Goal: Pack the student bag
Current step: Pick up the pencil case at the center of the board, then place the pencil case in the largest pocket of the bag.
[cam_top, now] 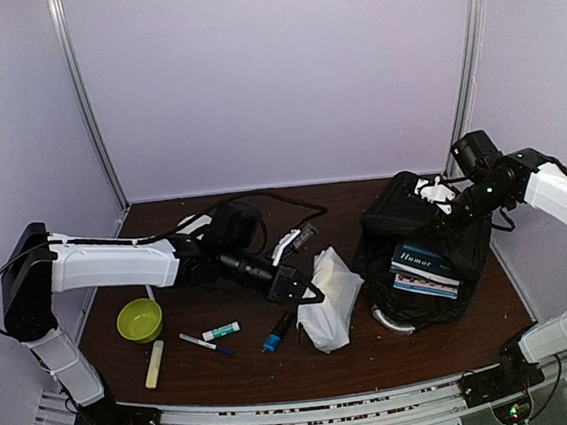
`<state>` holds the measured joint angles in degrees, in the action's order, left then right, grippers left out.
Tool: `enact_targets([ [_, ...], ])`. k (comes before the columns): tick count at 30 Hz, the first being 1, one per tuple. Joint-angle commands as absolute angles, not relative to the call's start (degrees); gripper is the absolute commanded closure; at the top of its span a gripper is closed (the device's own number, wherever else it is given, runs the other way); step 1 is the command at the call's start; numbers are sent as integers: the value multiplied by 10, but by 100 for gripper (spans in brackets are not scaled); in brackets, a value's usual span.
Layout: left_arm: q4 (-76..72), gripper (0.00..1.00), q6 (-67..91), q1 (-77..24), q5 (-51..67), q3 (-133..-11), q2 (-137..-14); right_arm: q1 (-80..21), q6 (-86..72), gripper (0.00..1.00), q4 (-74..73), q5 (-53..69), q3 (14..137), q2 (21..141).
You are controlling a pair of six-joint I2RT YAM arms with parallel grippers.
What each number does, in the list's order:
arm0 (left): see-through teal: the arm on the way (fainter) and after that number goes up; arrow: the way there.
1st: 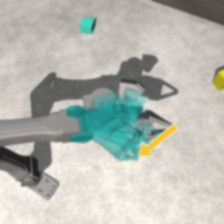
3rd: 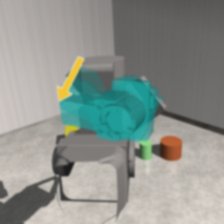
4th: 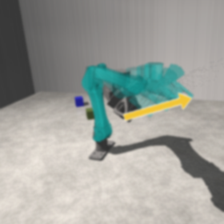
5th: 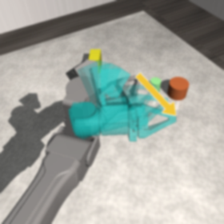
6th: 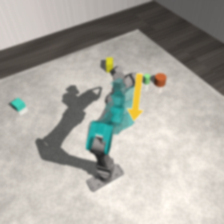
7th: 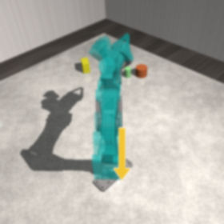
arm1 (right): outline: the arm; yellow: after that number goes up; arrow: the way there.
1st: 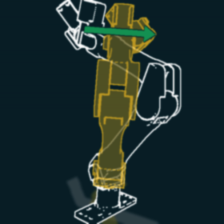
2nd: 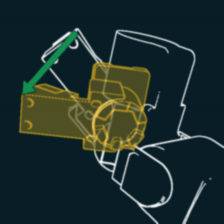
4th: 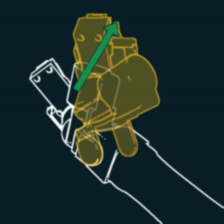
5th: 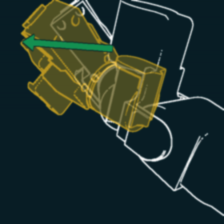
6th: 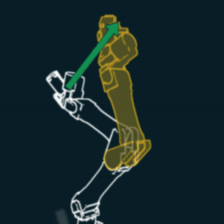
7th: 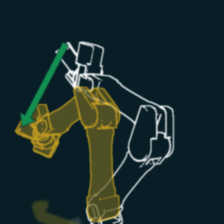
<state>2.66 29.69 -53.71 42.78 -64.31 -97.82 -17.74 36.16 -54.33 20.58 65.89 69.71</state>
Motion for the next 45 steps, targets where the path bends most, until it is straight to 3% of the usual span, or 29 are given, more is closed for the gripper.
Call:
enact_targets([
  [1, -59, 100, 260, -563, 524, -700, -975, -177, 343, 100, -540, 179, 712, 698],
  [8, -96, 100, 268, -586, 557, -838, -1059, -177, 317, 100, -543, 178, 751, 709],
  [15, -284, 100, 412, -595, 577, -1001, -1228, -177, 310, 100, -559, 186, 780, 715],
  [23, -232, 100, 448, -587, 534, -1221, -1415, -184, 308, 100, -579, 195, 837, 731],
  [31, -292, 100, 495, -555, 408, -1169, -1451, -203, 316, 100, -579, 227, 828, 730],
  [39, -421, 100, 558, -560, 367, -1110, -1437, -213, 312, 100, -572, 206, 825, 733],
  [45, -575, 100, 612, -559, 211, -1070, -1438, -226, 319, 100, -578, 214, 824, 740],
])
